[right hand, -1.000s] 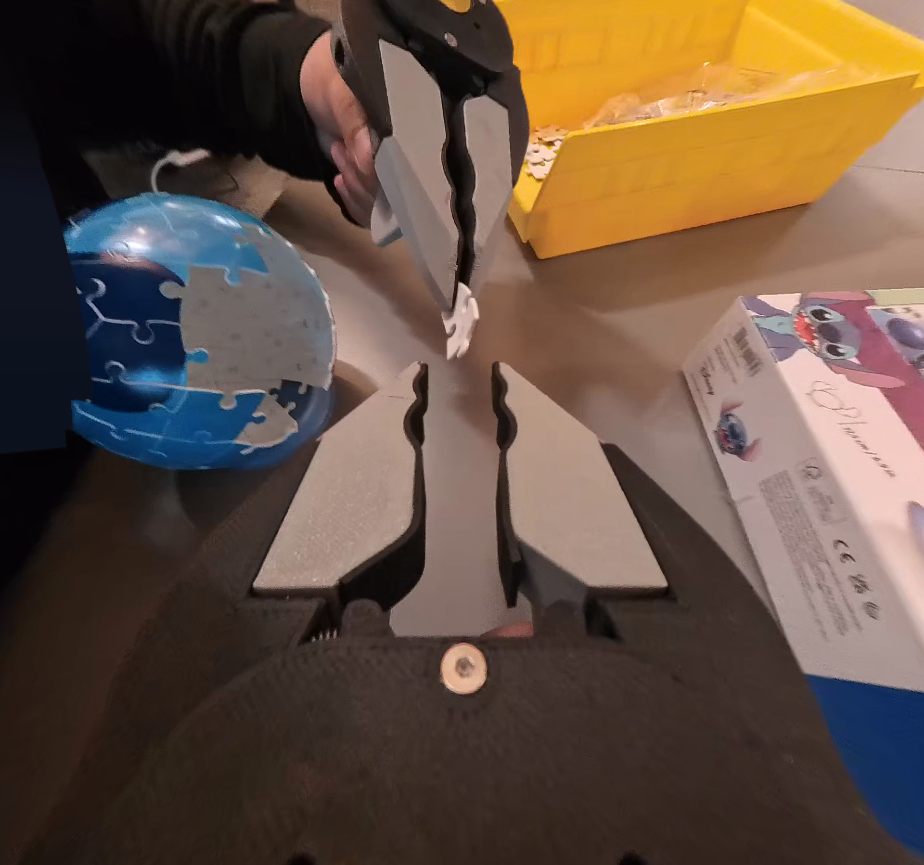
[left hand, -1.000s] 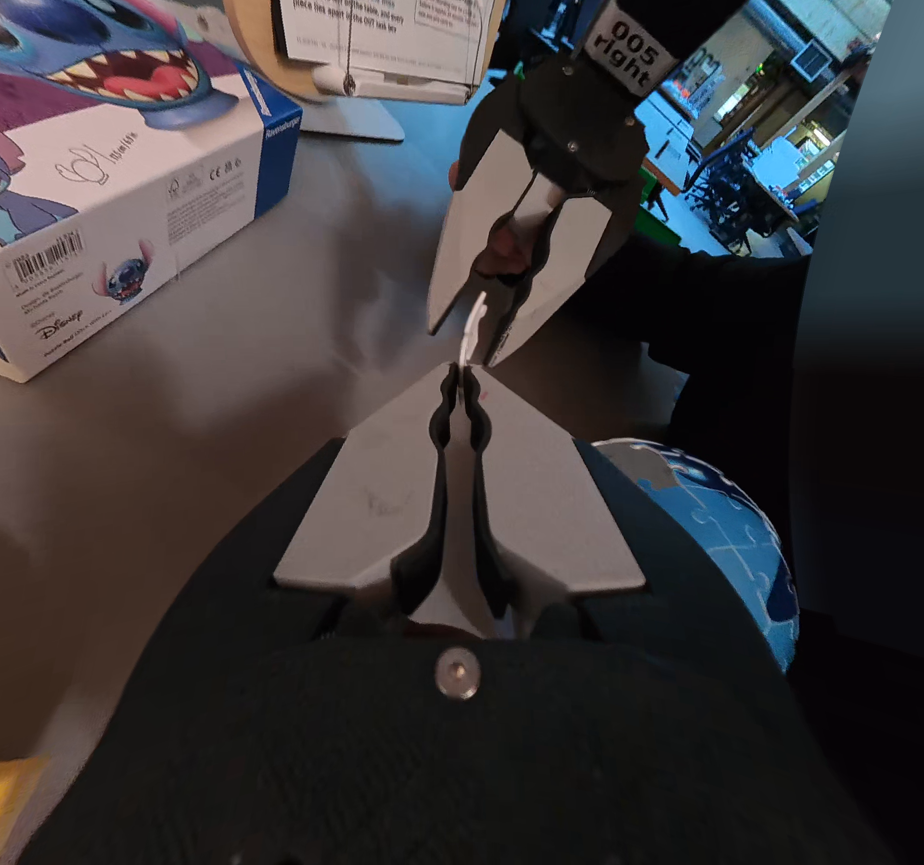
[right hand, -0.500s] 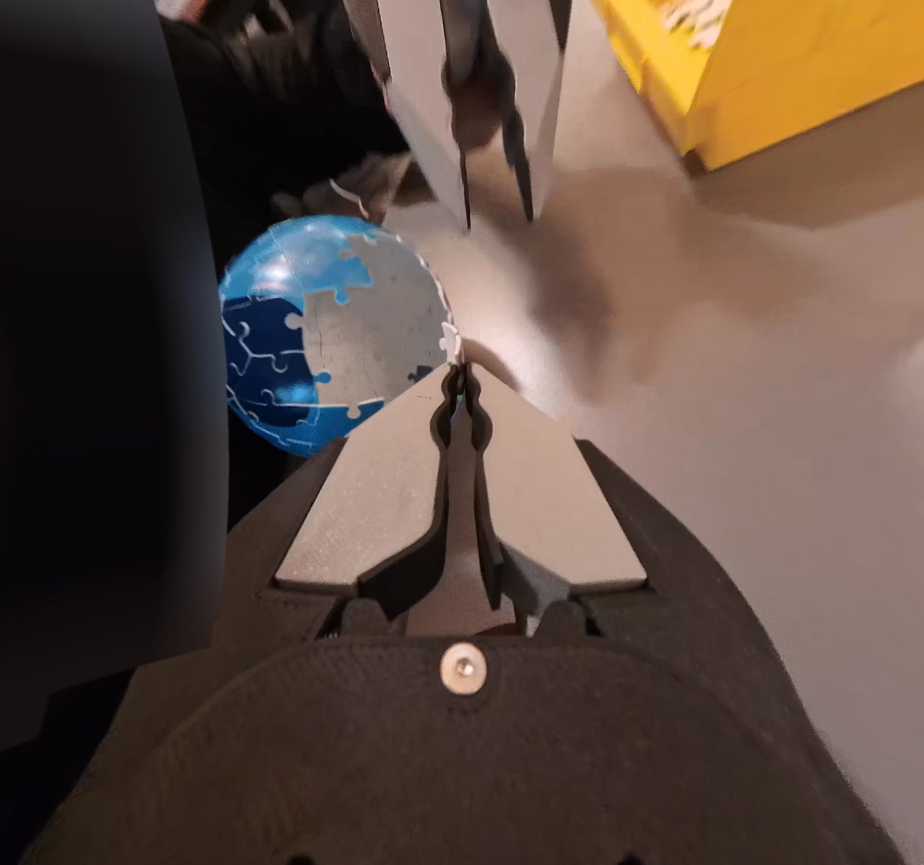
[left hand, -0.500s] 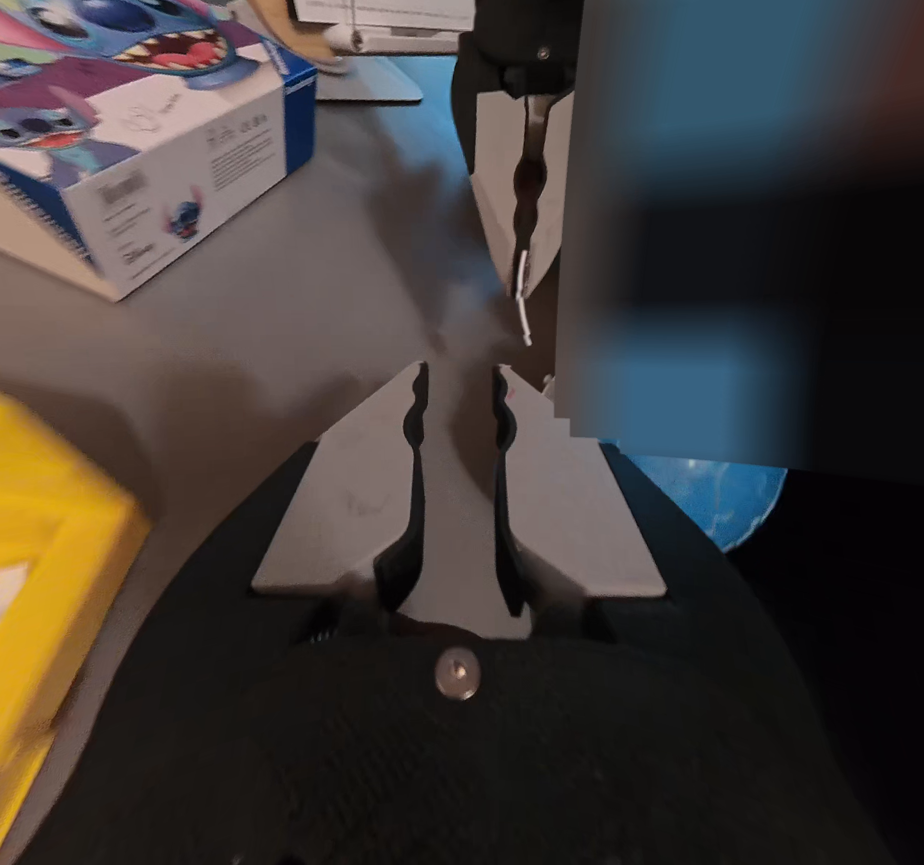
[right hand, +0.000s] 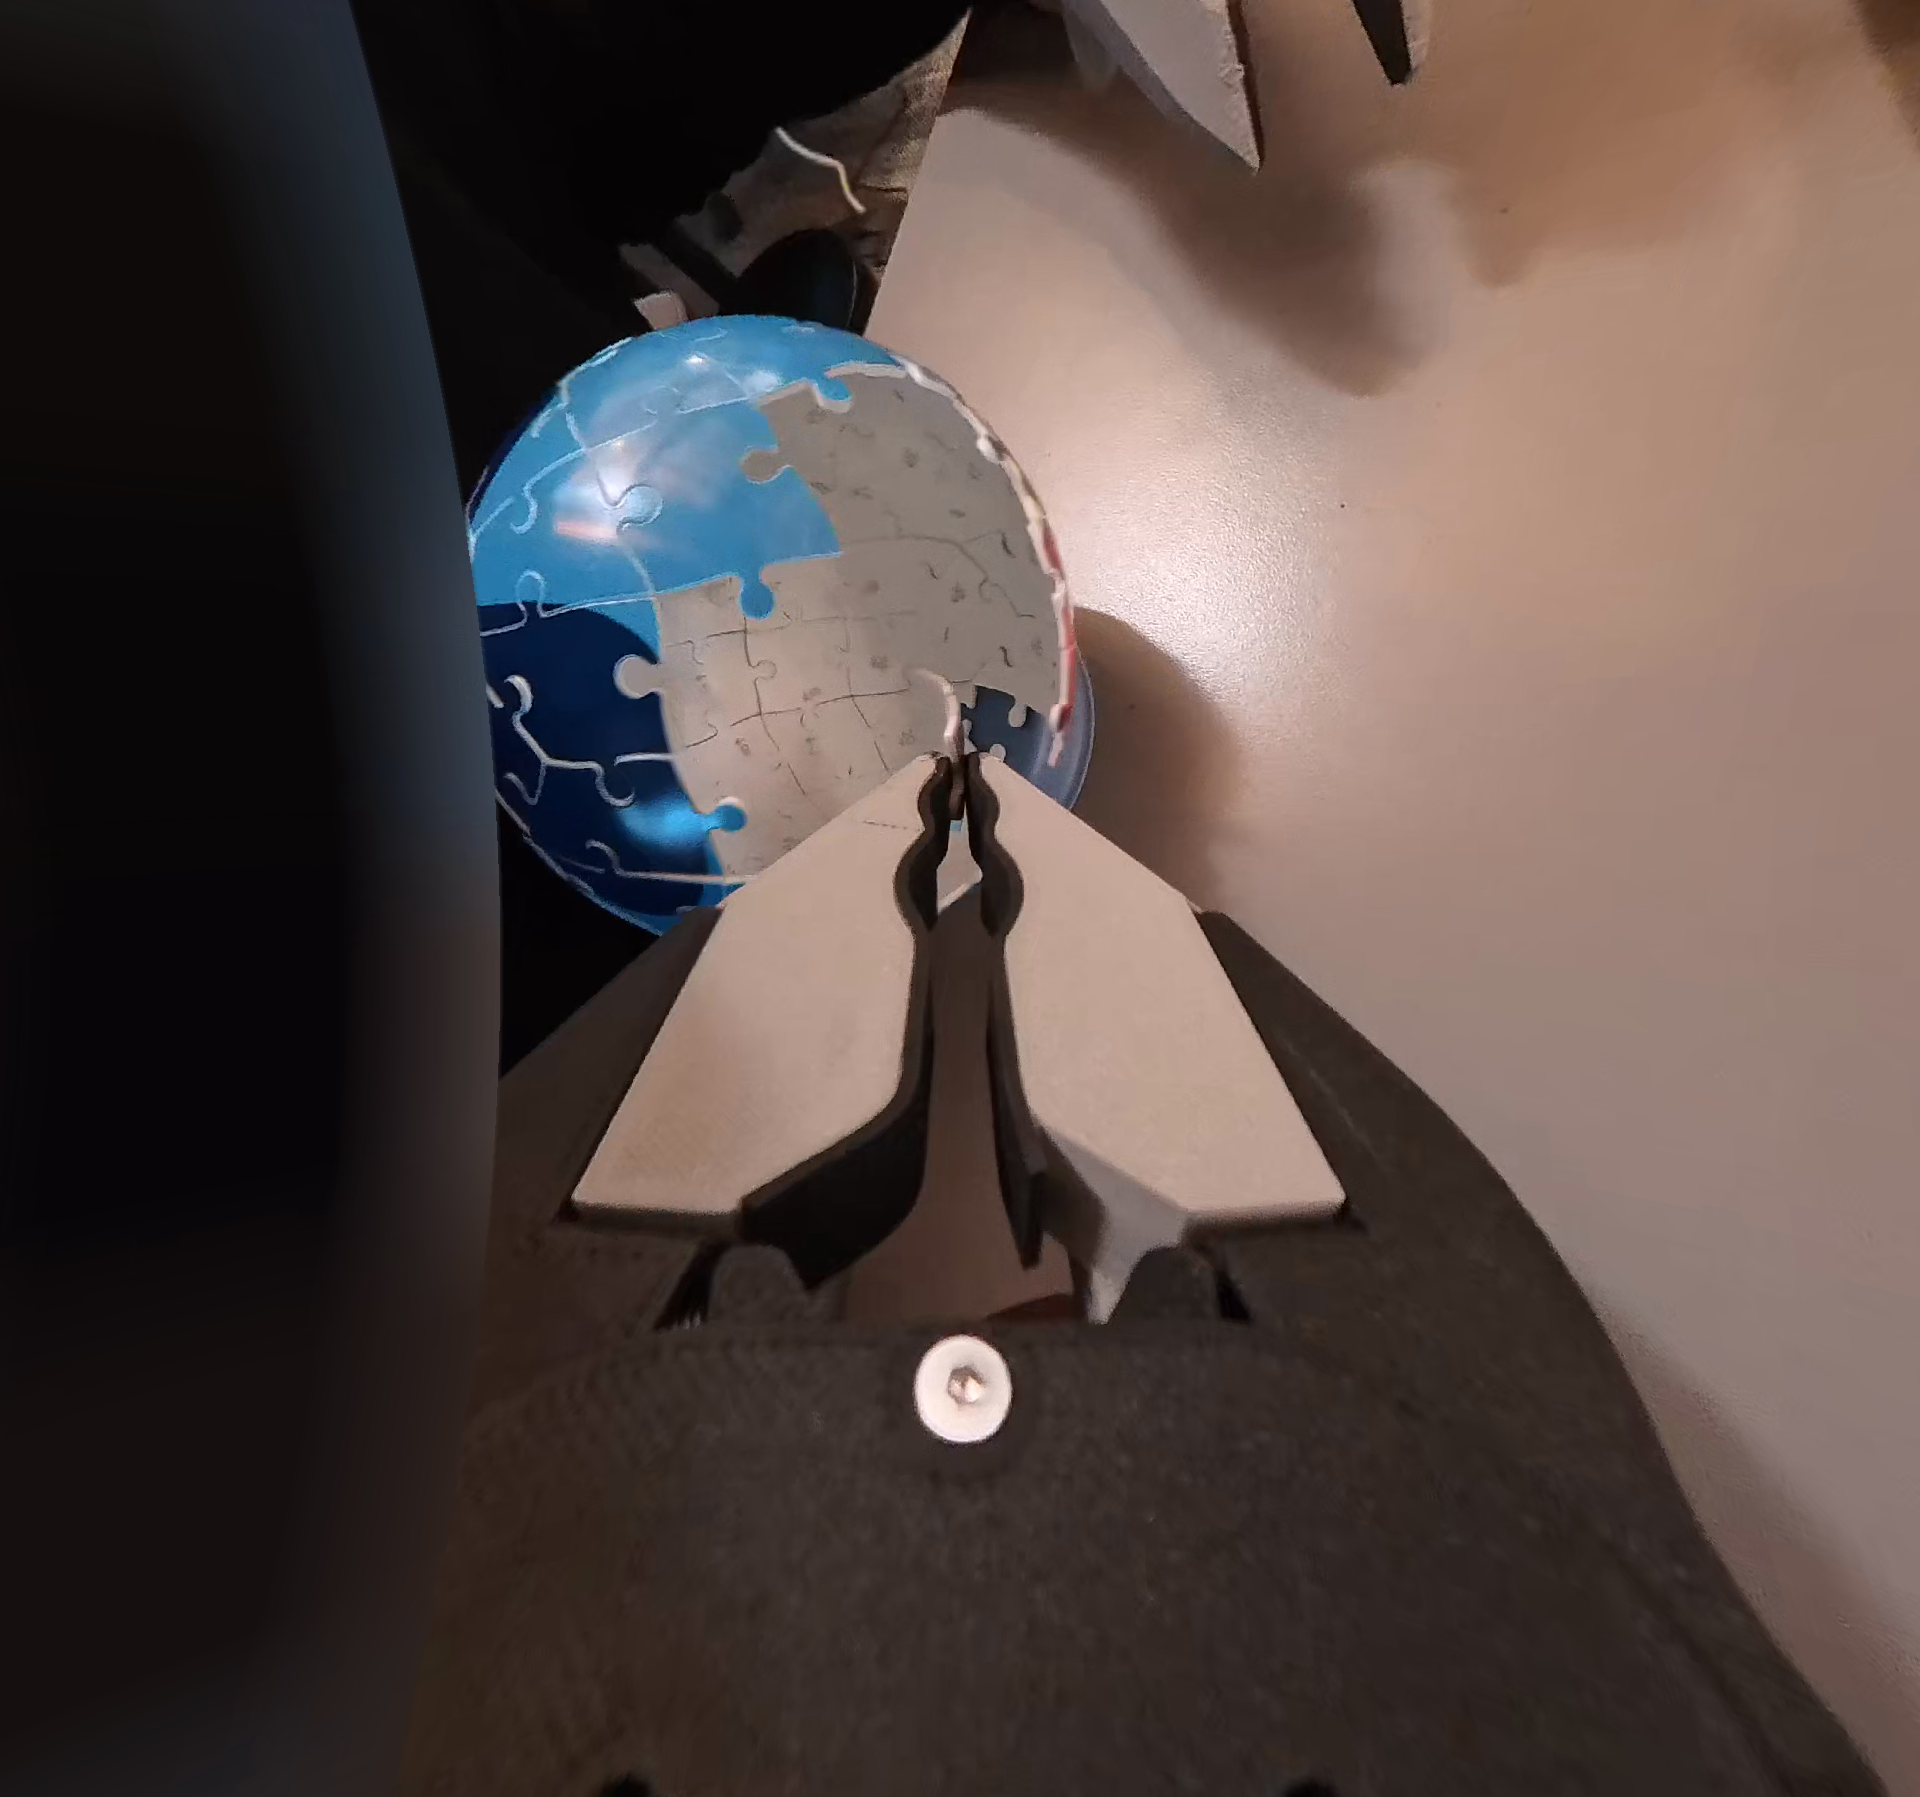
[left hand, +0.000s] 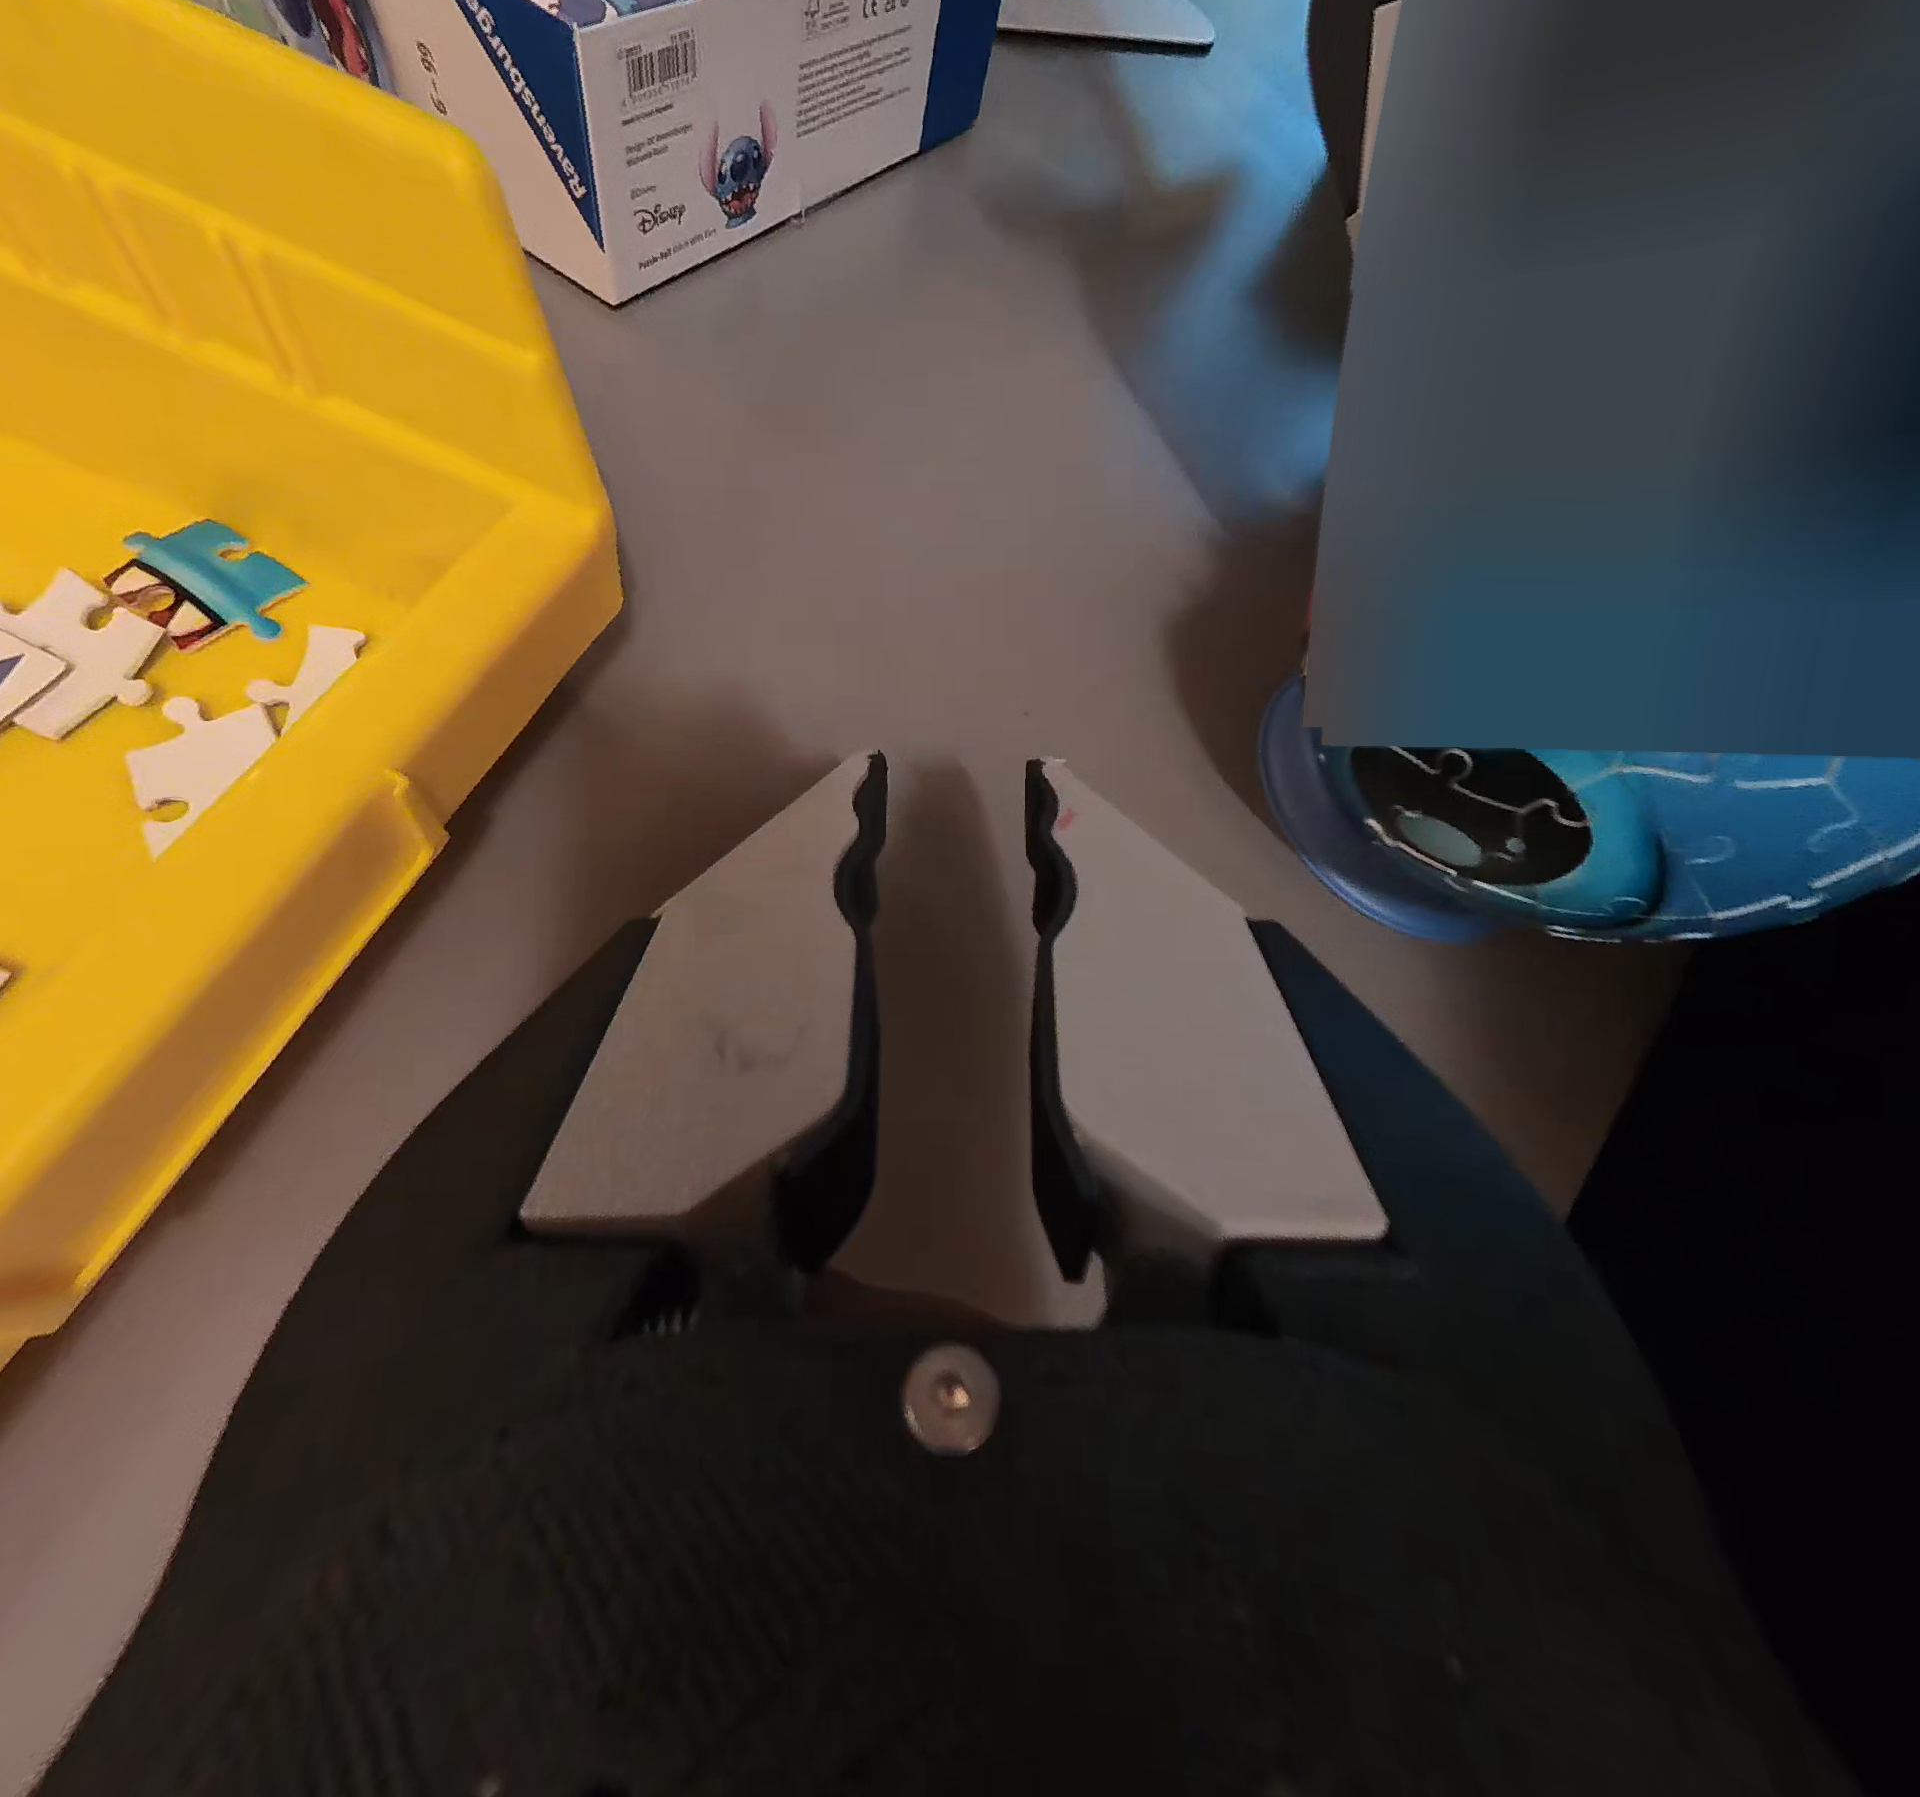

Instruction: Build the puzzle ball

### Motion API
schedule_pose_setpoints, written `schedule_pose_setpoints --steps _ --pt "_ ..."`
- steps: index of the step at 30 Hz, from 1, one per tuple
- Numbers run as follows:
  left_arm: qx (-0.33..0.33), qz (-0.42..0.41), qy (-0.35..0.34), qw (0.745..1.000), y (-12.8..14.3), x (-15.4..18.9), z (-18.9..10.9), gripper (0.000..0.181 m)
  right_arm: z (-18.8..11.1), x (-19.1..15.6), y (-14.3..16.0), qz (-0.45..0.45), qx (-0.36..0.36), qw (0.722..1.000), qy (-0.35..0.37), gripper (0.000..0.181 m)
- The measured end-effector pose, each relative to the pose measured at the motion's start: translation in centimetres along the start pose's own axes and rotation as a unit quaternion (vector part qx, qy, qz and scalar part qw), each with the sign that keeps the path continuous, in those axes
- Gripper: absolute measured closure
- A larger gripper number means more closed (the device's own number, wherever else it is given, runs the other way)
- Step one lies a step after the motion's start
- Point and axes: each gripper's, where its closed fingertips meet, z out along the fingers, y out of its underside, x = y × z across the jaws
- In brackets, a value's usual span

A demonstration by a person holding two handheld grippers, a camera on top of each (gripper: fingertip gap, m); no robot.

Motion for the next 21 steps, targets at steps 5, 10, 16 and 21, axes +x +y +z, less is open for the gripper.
schedule_pose_setpoints --steps 5,10,16,21 --pt "0.003 0.020 -0.011 1.000 0.8 0.1 0.2 0.156 -1.0 1.0 0.0 0.012 0.009 1.000 0.005 0.181" --pt "0.003 0.059 0.011 0.998 0.9 1.4 0.2 0.156 -2.0 1.5 0.2 0.025 0.025 0.999 0.011 0.181" --pt "-0.005 0.070 0.000 0.998 1.2 1.4 0.4 0.155 -1.6 1.1 0.5 0.020 0.018 1.000 0.009 0.181" --pt "0.039 0.047 -0.023 0.998 0.1 0.4 -0.6 0.158 -1.4 1.2 0.5 0.024 0.018 1.000 0.005 0.181"
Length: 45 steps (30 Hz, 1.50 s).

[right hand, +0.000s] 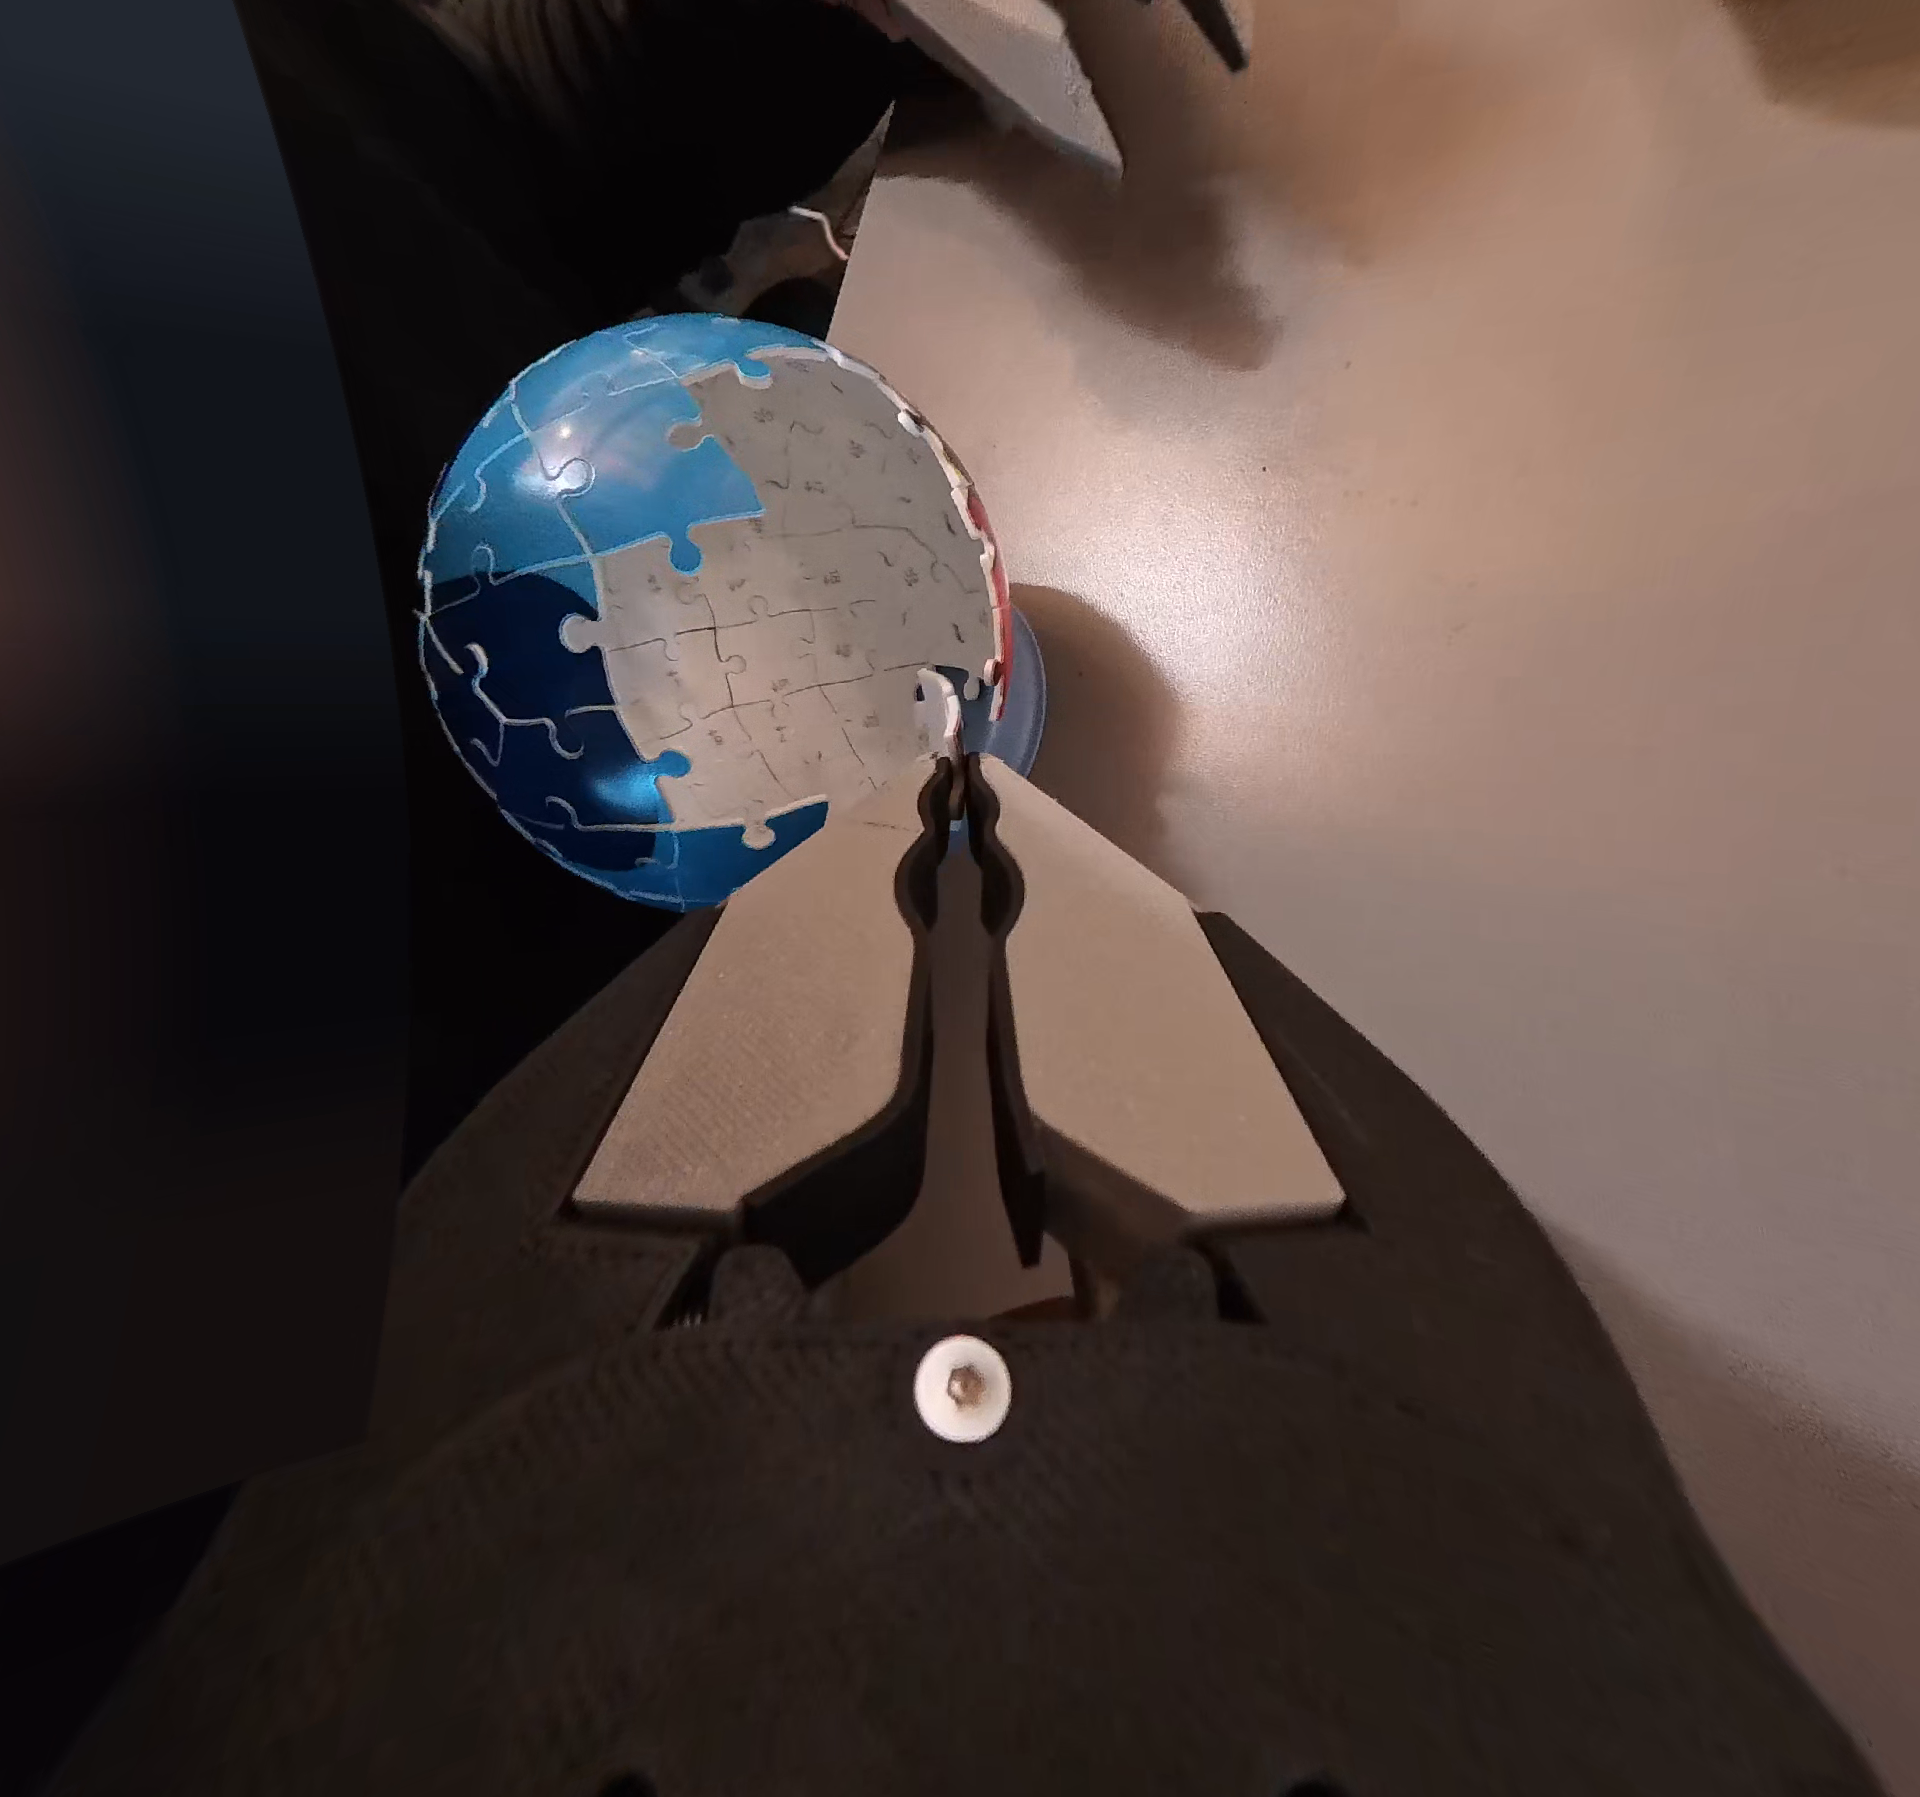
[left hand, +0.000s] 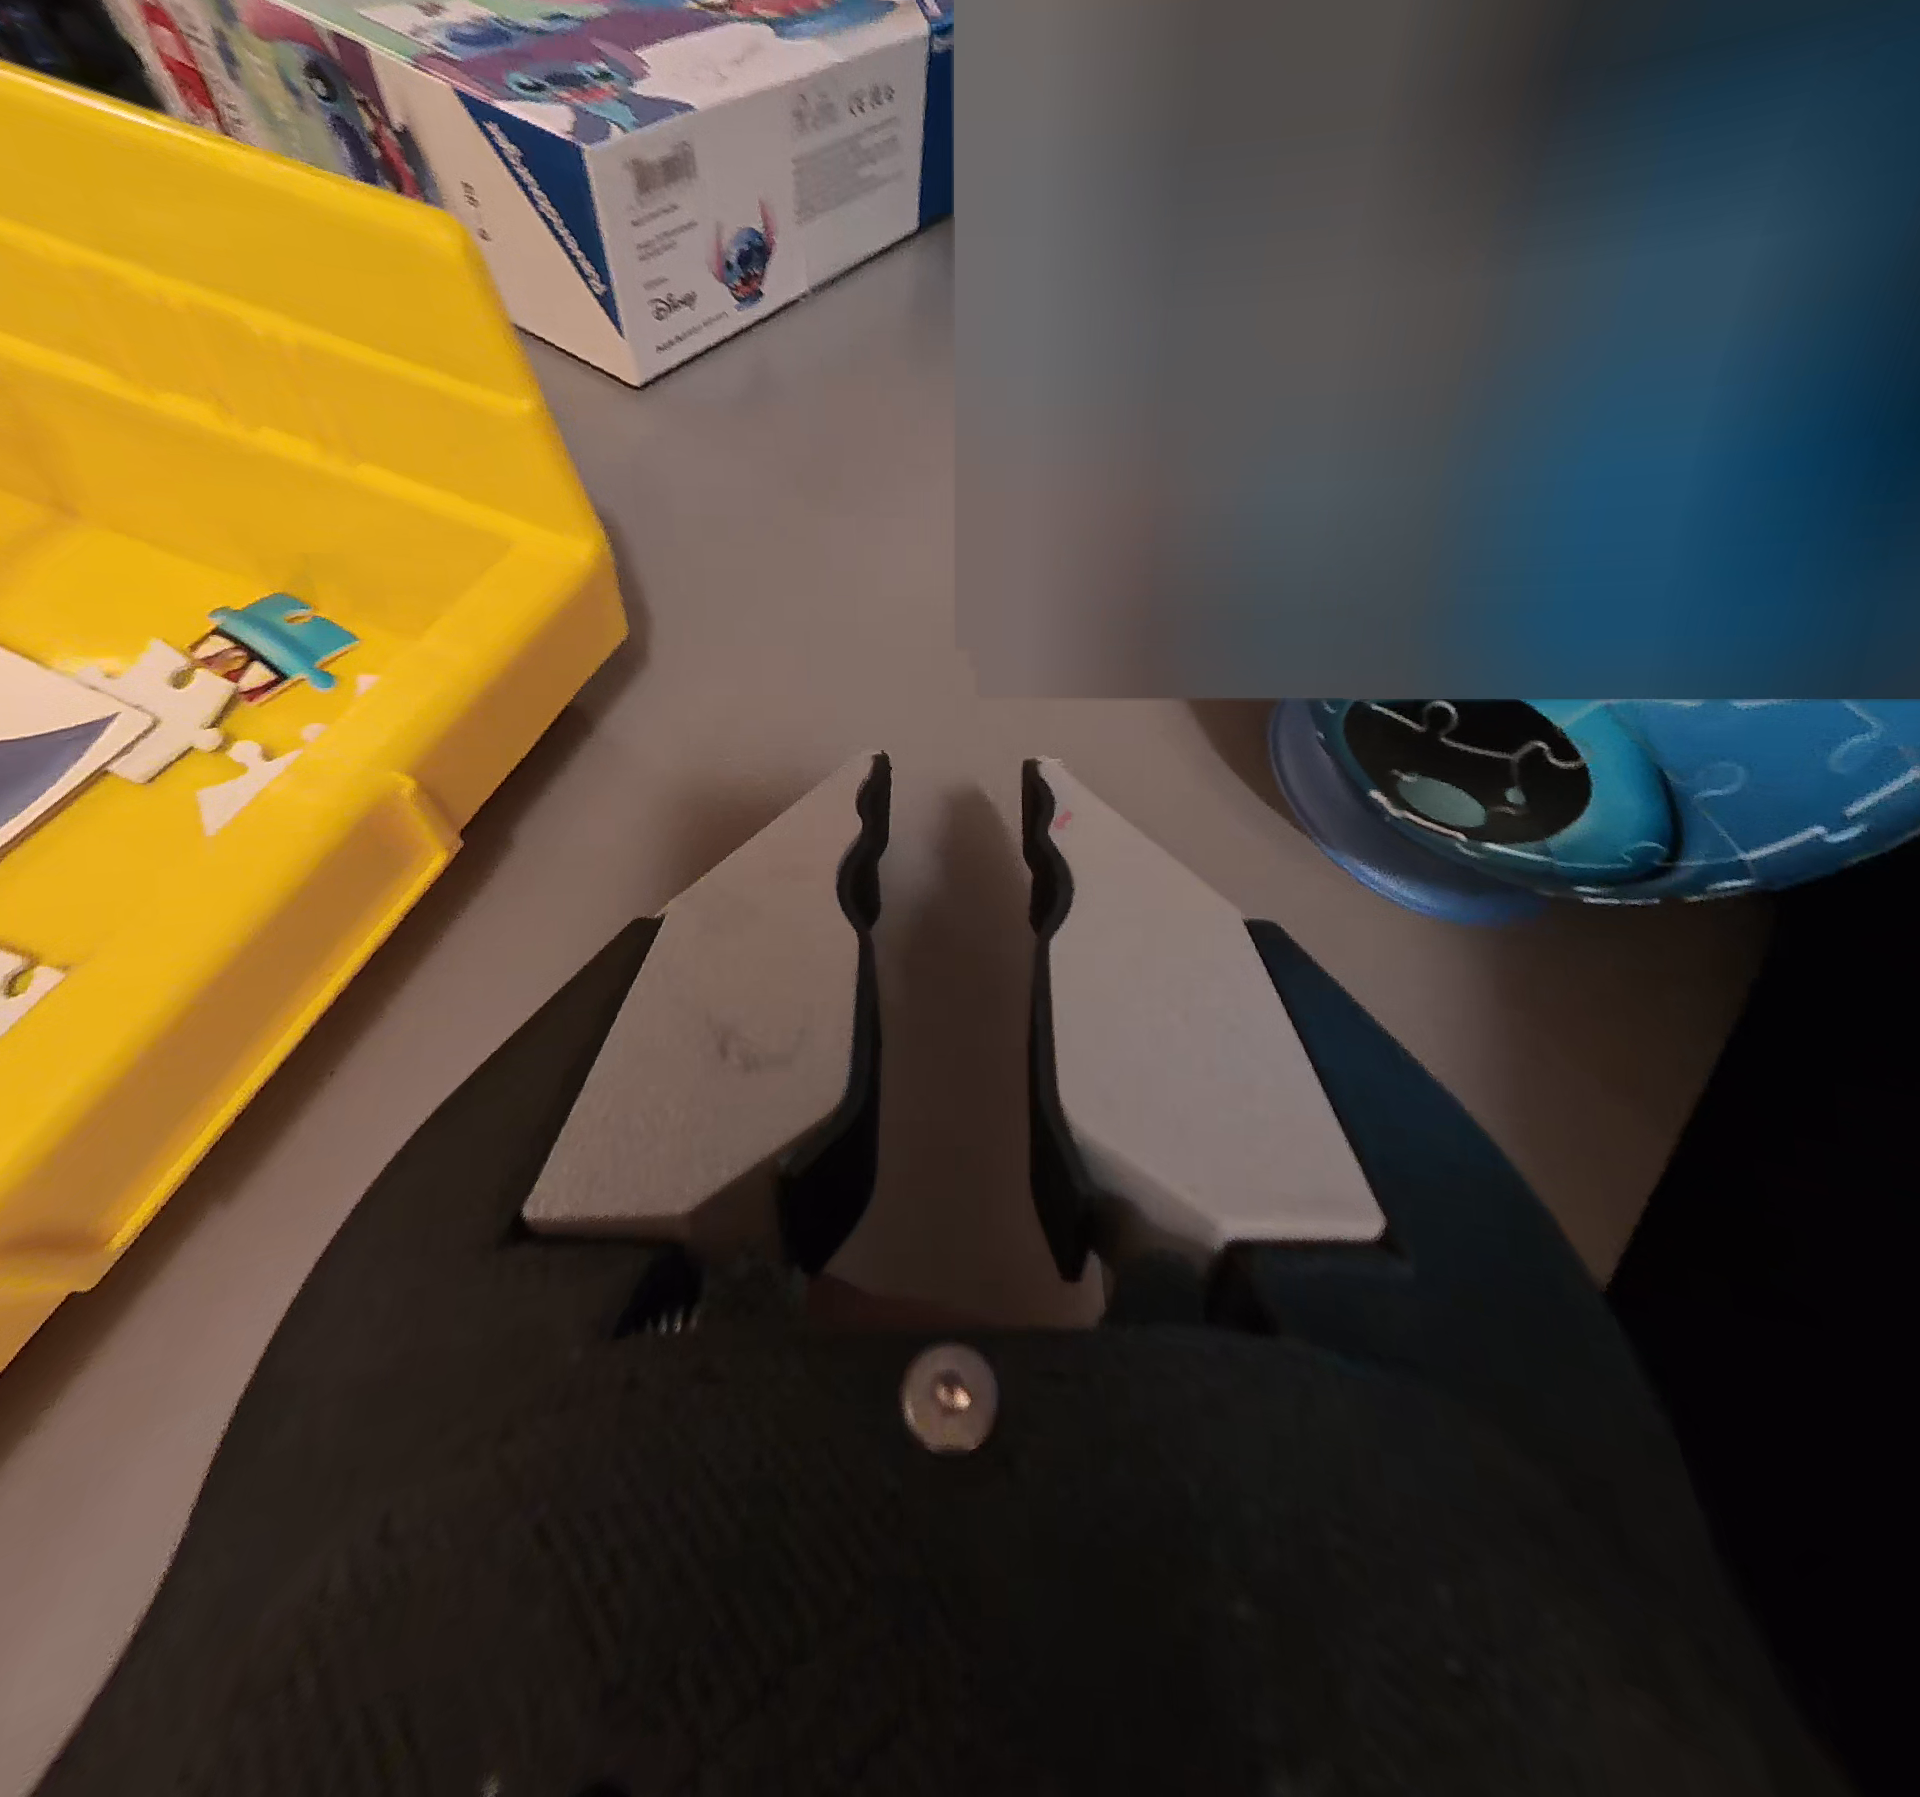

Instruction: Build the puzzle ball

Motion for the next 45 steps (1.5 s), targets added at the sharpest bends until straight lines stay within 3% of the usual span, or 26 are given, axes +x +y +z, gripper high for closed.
schedule_pose_setpoints --steps 20,32,45 --pt "-0.009 -0.004 -0.010 1.000 0.2 -0.3 0.2 0.158 2.1 -0.5 1.0 0.017 -0.029 0.999 -0.023 0.181" --pt "-0.005 -0.004 -0.009 1.000 0.1 -0.3 0.1 0.158 2.0 0.3 1.0 0.104 0.004 0.989 -0.101 0.181" --pt "-0.012 0.001 -0.012 1.000 0.3 -0.3 0.2 0.159 1.4 -0.3 1.2 0.082 -0.001 0.994 -0.077 0.181"
